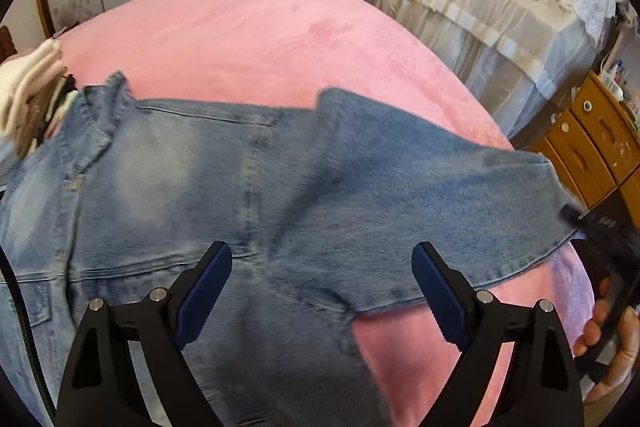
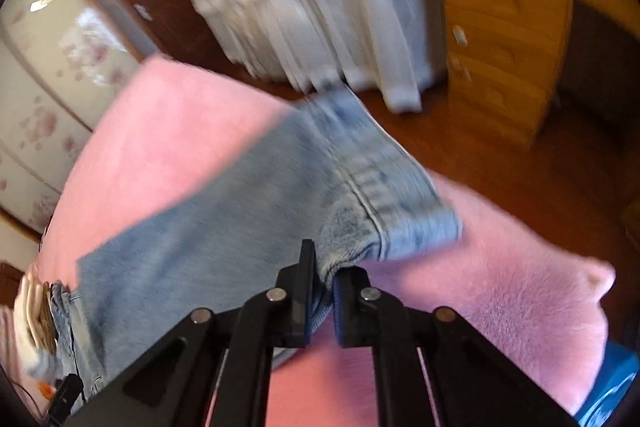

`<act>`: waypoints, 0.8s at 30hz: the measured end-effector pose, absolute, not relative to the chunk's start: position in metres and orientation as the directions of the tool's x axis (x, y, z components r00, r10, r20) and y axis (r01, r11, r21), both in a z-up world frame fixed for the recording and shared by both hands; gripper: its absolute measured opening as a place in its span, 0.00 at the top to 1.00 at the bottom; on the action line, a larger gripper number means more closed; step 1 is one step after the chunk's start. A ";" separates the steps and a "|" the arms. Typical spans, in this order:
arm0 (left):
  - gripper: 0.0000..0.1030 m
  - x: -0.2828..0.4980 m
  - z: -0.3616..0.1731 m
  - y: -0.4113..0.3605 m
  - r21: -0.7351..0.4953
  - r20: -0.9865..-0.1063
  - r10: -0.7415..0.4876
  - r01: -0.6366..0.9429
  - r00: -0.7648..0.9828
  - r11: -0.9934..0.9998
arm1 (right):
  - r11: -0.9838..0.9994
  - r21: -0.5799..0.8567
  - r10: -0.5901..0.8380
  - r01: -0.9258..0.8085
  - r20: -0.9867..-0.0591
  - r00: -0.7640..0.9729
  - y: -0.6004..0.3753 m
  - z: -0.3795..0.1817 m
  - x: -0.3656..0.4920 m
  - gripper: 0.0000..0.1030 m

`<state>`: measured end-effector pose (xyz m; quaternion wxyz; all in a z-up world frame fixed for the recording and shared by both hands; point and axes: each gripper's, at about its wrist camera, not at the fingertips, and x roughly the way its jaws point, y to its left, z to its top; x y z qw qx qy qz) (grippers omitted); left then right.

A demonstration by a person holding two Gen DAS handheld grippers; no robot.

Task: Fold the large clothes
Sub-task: 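Fold the held sleeve across the jacket front with the right gripper while the left gripper grasps the other cuff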

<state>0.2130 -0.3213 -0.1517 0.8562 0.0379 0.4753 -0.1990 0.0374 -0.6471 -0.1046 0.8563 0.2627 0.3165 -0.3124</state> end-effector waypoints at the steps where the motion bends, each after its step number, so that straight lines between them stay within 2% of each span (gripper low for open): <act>1: 0.12 0.213 -0.147 -0.312 -0.137 -0.829 -0.311 0.370 0.464 0.919 | 0.692 0.248 -0.367 0.678 -0.687 0.626 -0.635 -0.094 0.041 0.94; 6: 0.12 0.217 -0.132 -0.244 -0.173 -0.827 -0.293 0.278 0.480 0.945 | 0.881 0.229 -0.228 0.413 -0.560 0.797 -0.528 -0.025 0.075 0.94; 9: 0.12 0.216 -0.124 -0.187 -0.170 -0.815 -0.248 0.192 0.525 0.967 | 0.960 0.174 -0.093 0.220 -0.541 0.836 -0.451 -0.010 0.102 0.94; 12: 0.12 0.217 -0.127 -0.133 -0.181 -0.814 -0.216 0.119 0.540 0.976 | 0.993 0.095 0.003 0.065 -0.581 0.814 -0.377 -0.028 0.134 0.94; 16: 0.12 0.220 -0.152 -0.079 -0.198 -0.837 -0.188 0.036 0.514 0.980 | 0.998 -0.058 -0.026 -0.021 -0.698 0.715 -0.302 -0.097 0.171 0.93; 19: 0.12 0.221 -0.176 -0.052 -0.268 -0.854 -0.244 0.013 0.459 0.963 | 0.980 -0.194 -0.131 -0.037 -0.780 0.611 -0.271 -0.157 0.184 0.85; 21: 0.12 0.221 -0.188 -0.044 -0.323 -0.850 -0.299 0.017 0.434 0.946 | 0.979 -0.200 -0.145 -0.045 -0.831 0.536 -0.274 -0.184 0.184 0.84; 22: 0.12 0.221 -0.191 -0.043 -0.340 -0.846 -0.316 0.022 0.430 0.940 | 0.979 -0.202 -0.150 -0.041 -0.834 0.531 -0.276 -0.188 0.179 0.83; 24: 0.12 0.222 -0.196 -0.044 -0.379 -0.830 -0.360 0.044 0.426 0.924 | 0.980 -0.194 -0.143 -0.039 -0.831 0.538 -0.280 -0.183 0.171 0.74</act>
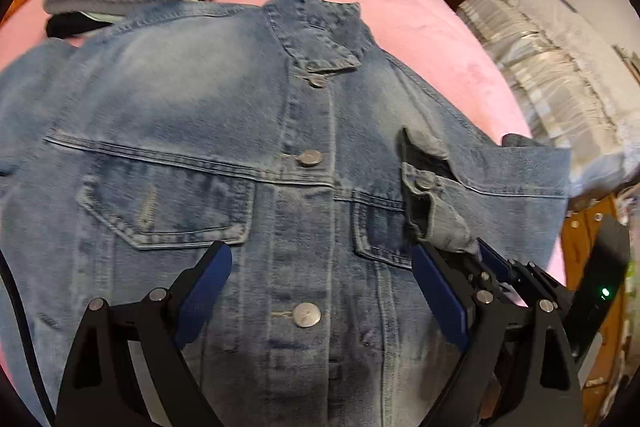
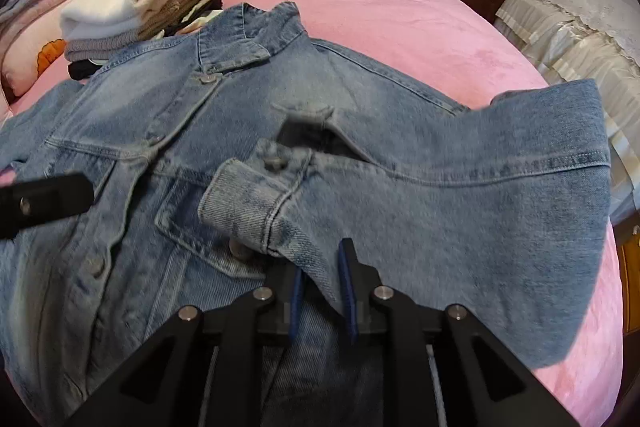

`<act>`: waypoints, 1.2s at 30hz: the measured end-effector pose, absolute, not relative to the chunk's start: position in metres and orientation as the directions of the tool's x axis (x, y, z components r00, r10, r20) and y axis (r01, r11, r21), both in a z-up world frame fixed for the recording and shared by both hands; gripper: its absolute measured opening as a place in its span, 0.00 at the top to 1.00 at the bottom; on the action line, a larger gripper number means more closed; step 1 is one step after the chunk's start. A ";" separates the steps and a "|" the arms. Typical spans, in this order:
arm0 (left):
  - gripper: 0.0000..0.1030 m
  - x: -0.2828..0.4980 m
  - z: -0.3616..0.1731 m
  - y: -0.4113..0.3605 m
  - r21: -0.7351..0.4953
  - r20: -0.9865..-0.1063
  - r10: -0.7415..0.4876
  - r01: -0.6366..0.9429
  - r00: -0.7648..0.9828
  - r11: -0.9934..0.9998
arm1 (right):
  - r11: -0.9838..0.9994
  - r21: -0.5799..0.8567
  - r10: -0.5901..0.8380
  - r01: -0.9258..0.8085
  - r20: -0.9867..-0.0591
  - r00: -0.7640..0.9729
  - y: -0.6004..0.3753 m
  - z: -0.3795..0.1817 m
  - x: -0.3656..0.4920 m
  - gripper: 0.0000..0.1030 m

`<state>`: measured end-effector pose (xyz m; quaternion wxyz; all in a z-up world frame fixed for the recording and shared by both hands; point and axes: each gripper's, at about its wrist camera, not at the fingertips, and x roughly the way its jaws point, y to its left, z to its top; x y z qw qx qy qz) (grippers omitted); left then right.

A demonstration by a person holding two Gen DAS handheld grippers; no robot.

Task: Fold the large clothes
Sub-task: 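Fold the held sleeve across the jacket front with the right gripper while the left gripper grasps the other cuff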

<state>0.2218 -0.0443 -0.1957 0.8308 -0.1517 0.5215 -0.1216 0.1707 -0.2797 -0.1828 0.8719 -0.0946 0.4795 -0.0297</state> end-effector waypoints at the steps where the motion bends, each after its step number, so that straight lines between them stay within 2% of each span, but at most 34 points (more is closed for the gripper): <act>1: 0.12 0.223 -0.196 -0.048 -0.395 -0.822 -0.381 0.058 0.424 0.917 | 0.983 -0.178 -0.131 -0.035 -0.829 0.544 -0.282 -0.178 0.167 0.65; 2: 0.12 0.223 -0.197 -0.051 -0.415 -0.811 -0.405 0.074 0.421 0.907 | 0.987 -0.161 -0.119 -0.028 -0.825 0.553 -0.287 -0.170 0.163 0.59; 4: 0.12 0.225 -0.197 -0.059 -0.469 -0.781 -0.472 0.115 0.410 0.876 | 0.992 -0.122 -0.089 -0.017 -0.809 0.580 -0.296 -0.155 0.151 0.55; 9: 0.13 0.236 -0.207 -0.087 -0.615 -0.700 -0.637 0.179 0.323 0.768 | 0.998 -0.043 -0.061 0.043 -0.776 0.627 -0.313 -0.127 0.128 0.55; 12: 0.31 0.245 -0.224 -0.099 -0.693 -0.663 -0.701 0.139 0.261 0.707 | 0.996 0.016 -0.041 0.083 -0.776 0.630 -0.322 -0.129 0.119 0.55; 17: 0.36 0.256 -0.253 -0.115 -0.802 -0.577 -0.788 0.035 0.213 0.597 | 0.992 0.057 -0.026 0.115 -0.788 0.616 -0.330 -0.138 0.105 0.55; 20: 0.38 0.261 -0.261 -0.121 -0.821 -0.554 -0.796 -0.006 0.245 0.570 | 0.992 0.039 -0.039 0.116 -0.797 0.602 -0.332 -0.146 0.100 0.55; 21: 0.42 0.263 -0.262 -0.124 -0.829 -0.543 -0.801 -0.009 0.251 0.559 | 0.993 0.033 -0.044 0.118 -0.802 0.596 -0.333 -0.149 0.098 0.55; 22: 0.52 0.266 -0.266 -0.128 -0.841 -0.530 -0.811 -0.026 0.247 0.541 | 0.992 0.033 -0.044 0.120 -0.805 0.592 -0.335 -0.150 0.096 0.55; 23: 0.58 0.269 -0.269 -0.131 -0.843 -0.530 -0.812 -0.045 0.244 0.537 | 0.992 0.039 -0.040 0.121 -0.809 0.587 -0.336 -0.152 0.095 0.55; 24: 0.73 0.272 -0.270 -0.134 -0.837 -0.541 -0.805 -0.061 0.244 0.544 | 0.991 0.047 -0.036 0.125 -0.811 0.585 -0.338 -0.154 0.094 0.55; 27: 0.81 0.273 -0.271 -0.146 -0.807 -0.583 -0.773 -0.069 0.250 0.587 | 0.987 0.061 -0.037 0.148 -0.813 0.581 -0.345 -0.157 0.090 0.55; 32: 0.85 0.277 -0.218 -0.165 -0.724 -0.649 -0.693 0.025 0.314 0.689 | 0.973 0.092 -0.048 0.211 -0.814 0.579 -0.368 -0.156 0.086 0.55; 36: 0.85 0.293 -0.120 -0.170 -0.669 -0.604 -0.660 0.166 0.447 0.725 | 0.958 0.095 -0.085 0.269 -0.806 0.586 -0.390 -0.154 0.082 0.55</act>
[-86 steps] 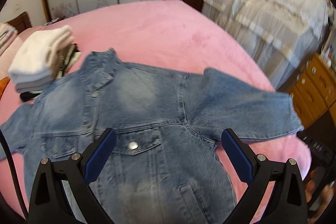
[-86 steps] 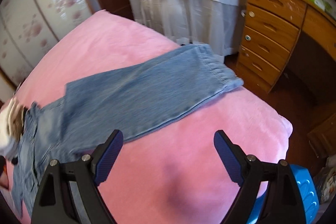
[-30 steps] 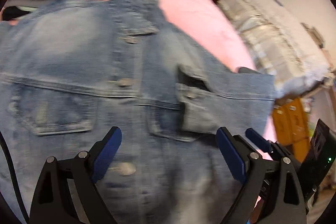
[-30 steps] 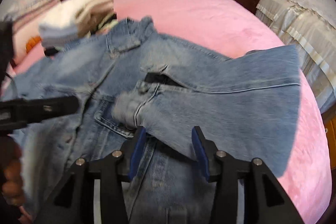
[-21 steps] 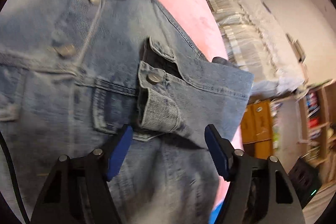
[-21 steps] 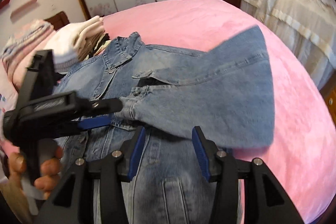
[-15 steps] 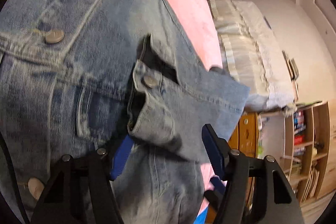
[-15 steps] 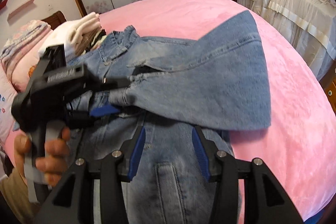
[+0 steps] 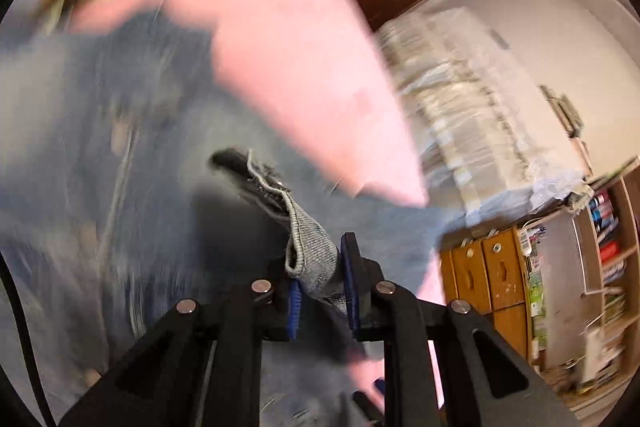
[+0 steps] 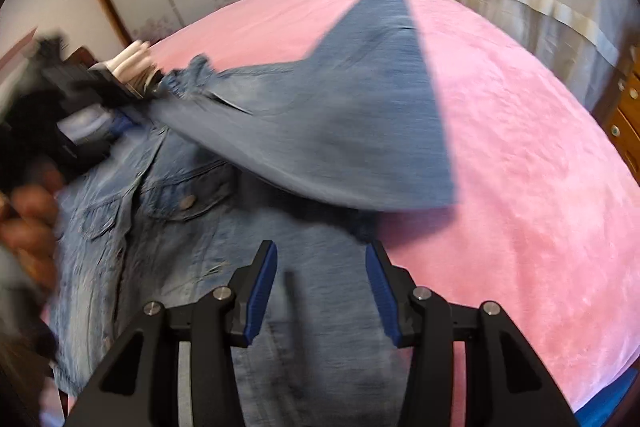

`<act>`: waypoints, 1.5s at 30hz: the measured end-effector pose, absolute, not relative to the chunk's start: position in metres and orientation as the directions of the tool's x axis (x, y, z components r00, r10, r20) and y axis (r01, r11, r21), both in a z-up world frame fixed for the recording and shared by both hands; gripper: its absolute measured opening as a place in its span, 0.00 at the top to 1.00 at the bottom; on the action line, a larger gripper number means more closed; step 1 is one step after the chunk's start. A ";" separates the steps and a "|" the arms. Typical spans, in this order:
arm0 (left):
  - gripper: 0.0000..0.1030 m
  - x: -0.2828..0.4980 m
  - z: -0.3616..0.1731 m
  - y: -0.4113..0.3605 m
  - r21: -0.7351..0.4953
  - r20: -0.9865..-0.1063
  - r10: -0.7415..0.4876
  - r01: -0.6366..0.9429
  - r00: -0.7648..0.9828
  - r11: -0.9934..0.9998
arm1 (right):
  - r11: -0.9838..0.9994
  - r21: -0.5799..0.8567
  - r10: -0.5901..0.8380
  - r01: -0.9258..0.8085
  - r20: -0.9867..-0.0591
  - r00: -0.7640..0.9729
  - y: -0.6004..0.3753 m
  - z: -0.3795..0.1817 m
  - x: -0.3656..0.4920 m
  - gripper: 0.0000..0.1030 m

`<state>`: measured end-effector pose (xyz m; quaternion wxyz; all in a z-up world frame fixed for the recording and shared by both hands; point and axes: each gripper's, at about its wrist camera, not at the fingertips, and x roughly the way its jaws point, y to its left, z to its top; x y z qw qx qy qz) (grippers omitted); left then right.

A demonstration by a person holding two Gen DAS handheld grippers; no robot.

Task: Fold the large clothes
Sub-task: 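Fold the held sleeve across the jacket front with the right gripper while the left gripper grasps the other cuff, then lay the sleeve on the jacket and open the right gripper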

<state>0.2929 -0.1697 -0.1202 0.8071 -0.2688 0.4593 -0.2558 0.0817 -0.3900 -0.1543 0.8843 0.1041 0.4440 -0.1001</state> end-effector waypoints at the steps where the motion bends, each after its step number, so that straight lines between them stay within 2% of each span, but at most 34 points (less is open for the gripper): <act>1: 0.85 0.297 -0.096 -0.169 -0.654 -0.584 -0.653 0.197 0.482 0.730 | 0.955 0.090 -0.098 0.283 -0.804 0.587 -0.395 -0.154 0.082 0.55; 5: 0.85 0.307 -0.010 -0.154 -0.593 -0.491 -0.628 0.296 0.604 0.749 | 0.945 0.094 -0.113 0.312 -0.804 0.584 -0.410 -0.159 0.092 0.54; 8: 0.85 0.312 0.025 -0.138 -0.550 -0.469 -0.596 0.312 0.652 0.775 | 0.948 0.118 -0.085 0.294 -0.798 0.596 -0.411 -0.160 0.111 0.54; 13: 0.85 0.321 0.035 -0.123 -0.511 -0.502 -0.561 0.298 0.658 0.806 | 0.969 0.066 -0.091 0.239 -0.802 0.590 -0.397 -0.163 0.144 0.54; 21: 0.85 0.322 0.015 -0.116 -0.518 -0.538 -0.561 0.278 0.630 0.809 | 0.974 -0.172 -0.224 0.145 -0.811 0.541 -0.360 -0.181 0.175 0.54; 22: 0.85 0.322 0.015 -0.116 -0.517 -0.538 -0.559 0.277 0.631 0.810 | 0.973 -0.182 -0.230 0.141 -0.806 0.545 -0.360 -0.182 0.176 0.60; 23: 0.85 0.323 0.014 -0.116 -0.514 -0.537 -0.555 0.275 0.635 0.812 | 0.973 -0.175 -0.230 0.150 -0.803 0.550 -0.362 -0.181 0.176 0.75; 25: 0.85 0.323 0.015 -0.111 -0.507 -0.530 -0.547 0.275 0.647 0.817 | 0.967 -0.155 -0.242 0.200 -0.798 0.552 -0.372 -0.178 0.174 0.88; 28: 0.85 0.319 0.012 -0.096 -0.500 -0.510 -0.537 0.277 0.672 0.821 | 0.953 -0.067 -0.235 0.296 -0.780 0.580 -0.398 -0.166 0.163 0.91; 31: 0.85 0.311 -0.017 -0.068 -0.480 -0.535 -0.491 0.231 0.687 0.846 | 0.956 -0.056 -0.219 0.288 -0.789 0.573 -0.400 -0.165 0.157 0.91; 37: 0.85 0.287 -0.137 0.018 -0.510 -0.662 -0.409 0.022 0.628 0.860 | 0.970 -0.107 -0.208 0.217 -0.825 0.526 -0.380 -0.183 0.153 0.87; 39: 0.85 0.273 -0.183 0.036 -0.501 -0.735 -0.396 -0.048 0.551 0.864 | 0.972 -0.126 -0.214 0.200 -0.825 0.522 -0.371 -0.181 0.148 0.84; 41: 0.84 0.261 -0.215 0.045 -0.496 -0.780 -0.402 -0.082 0.480 0.865 | 0.974 -0.129 -0.209 0.187 -0.833 0.512 -0.368 -0.179 0.147 0.70; 45: 0.78 0.257 -0.230 0.052 -0.530 -0.778 -0.450 -0.072 0.438 0.845 | 0.979 -0.121 -0.190 0.166 -0.844 0.502 -0.368 -0.171 0.142 0.67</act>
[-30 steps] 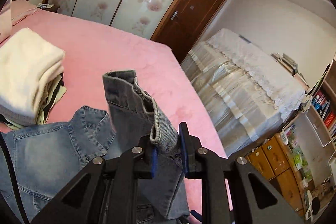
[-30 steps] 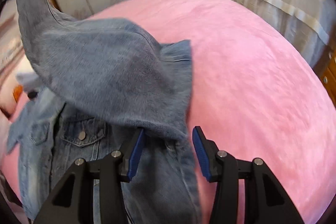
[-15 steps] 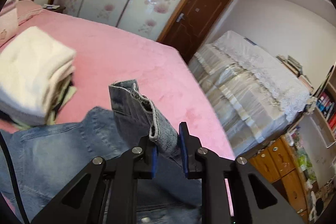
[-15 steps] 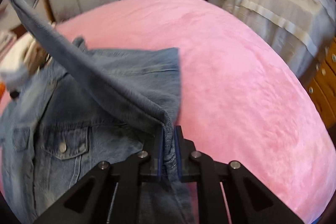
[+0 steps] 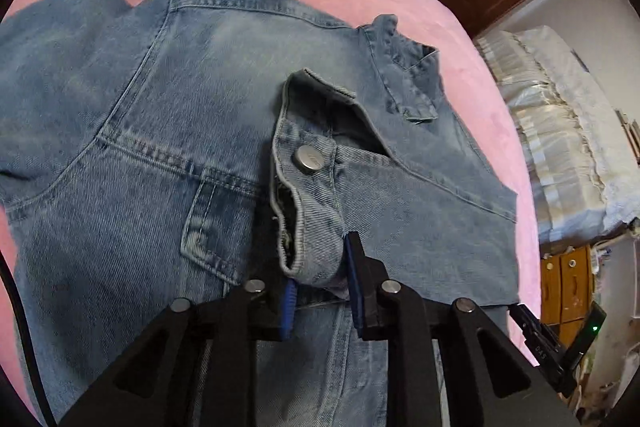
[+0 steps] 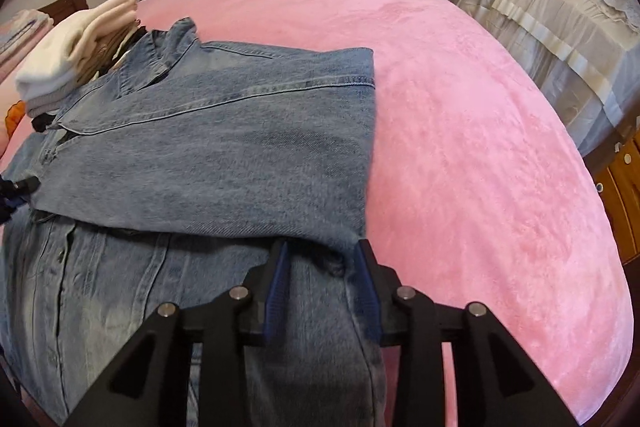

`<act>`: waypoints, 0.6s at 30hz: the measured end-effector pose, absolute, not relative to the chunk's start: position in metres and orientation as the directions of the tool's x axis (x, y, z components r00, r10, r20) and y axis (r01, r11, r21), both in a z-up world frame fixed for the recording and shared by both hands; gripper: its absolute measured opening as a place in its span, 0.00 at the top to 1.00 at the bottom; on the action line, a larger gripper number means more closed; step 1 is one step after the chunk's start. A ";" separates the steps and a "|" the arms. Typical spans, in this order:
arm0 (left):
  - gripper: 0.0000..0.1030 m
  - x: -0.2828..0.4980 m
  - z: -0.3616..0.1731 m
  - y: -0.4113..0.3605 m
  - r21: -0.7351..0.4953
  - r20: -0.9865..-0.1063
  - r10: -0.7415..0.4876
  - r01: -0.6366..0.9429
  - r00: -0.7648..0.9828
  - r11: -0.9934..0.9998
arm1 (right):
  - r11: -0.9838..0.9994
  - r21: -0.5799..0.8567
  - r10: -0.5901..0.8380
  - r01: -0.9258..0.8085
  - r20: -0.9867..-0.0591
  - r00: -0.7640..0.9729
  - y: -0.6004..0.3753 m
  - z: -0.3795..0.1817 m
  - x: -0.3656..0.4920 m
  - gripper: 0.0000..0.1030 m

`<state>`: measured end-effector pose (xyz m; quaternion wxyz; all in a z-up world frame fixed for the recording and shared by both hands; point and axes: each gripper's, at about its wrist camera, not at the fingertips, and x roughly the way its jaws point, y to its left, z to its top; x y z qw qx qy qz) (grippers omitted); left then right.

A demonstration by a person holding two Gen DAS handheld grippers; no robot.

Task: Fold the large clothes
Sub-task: 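Lay the sleeve on the jacket and open the right gripper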

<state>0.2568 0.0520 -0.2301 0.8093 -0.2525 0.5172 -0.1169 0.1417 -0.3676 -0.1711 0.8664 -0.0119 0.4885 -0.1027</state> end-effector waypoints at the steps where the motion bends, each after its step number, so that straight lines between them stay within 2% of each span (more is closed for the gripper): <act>1: 0.74 0.260 -0.224 0.054 -0.545 -0.764 -0.465 -0.060 0.448 0.836 | 0.980 -0.118 -0.184 0.160 -0.844 0.504 -0.368 -0.167 0.140 0.67; 2: 0.71 0.264 -0.216 0.056 -0.567 -0.742 -0.489 -0.040 0.459 0.823 | 0.982 -0.109 -0.172 0.152 -0.843 0.509 -0.369 -0.162 0.138 0.67; 4: 0.48 0.271 -0.198 0.057 -0.588 -0.707 -0.514 0.001 0.486 0.809 | 0.986 -0.080 -0.146 0.145 -0.835 0.530 -0.373 -0.149 0.134 0.66; 6: 0.34 0.281 -0.183 0.059 -0.575 -0.691 -0.504 0.028 0.518 0.817 | 0.988 -0.061 -0.131 0.142 -0.821 0.556 -0.374 -0.137 0.131 0.61; 8: 0.34 0.298 -0.179 0.067 -0.588 -0.684 -0.504 0.010 0.527 0.809 | 0.987 -0.058 -0.134 0.150 -0.809 0.572 -0.375 -0.129 0.134 0.54; 10: 0.34 0.315 -0.179 0.075 -0.613 -0.680 -0.513 -0.023 0.524 0.790 | 0.987 -0.060 -0.138 0.152 -0.805 0.577 -0.376 -0.125 0.137 0.54; 15: 0.36 0.357 -0.204 0.081 -0.540 -0.777 -0.455 -0.087 0.435 0.837 | 0.986 -0.074 -0.149 0.152 -0.810 0.567 -0.377 -0.131 0.152 0.54; 17: 0.44 0.370 -0.222 0.079 -0.544 -0.797 -0.476 -0.100 0.371 0.833 | 0.986 -0.062 -0.141 0.157 -0.813 0.565 -0.380 -0.134 0.161 0.54; 18: 0.56 0.374 -0.230 0.077 -0.549 -0.802 -0.487 -0.104 0.347 0.830 | 0.985 -0.057 -0.139 0.160 -0.813 0.565 -0.382 -0.135 0.164 0.54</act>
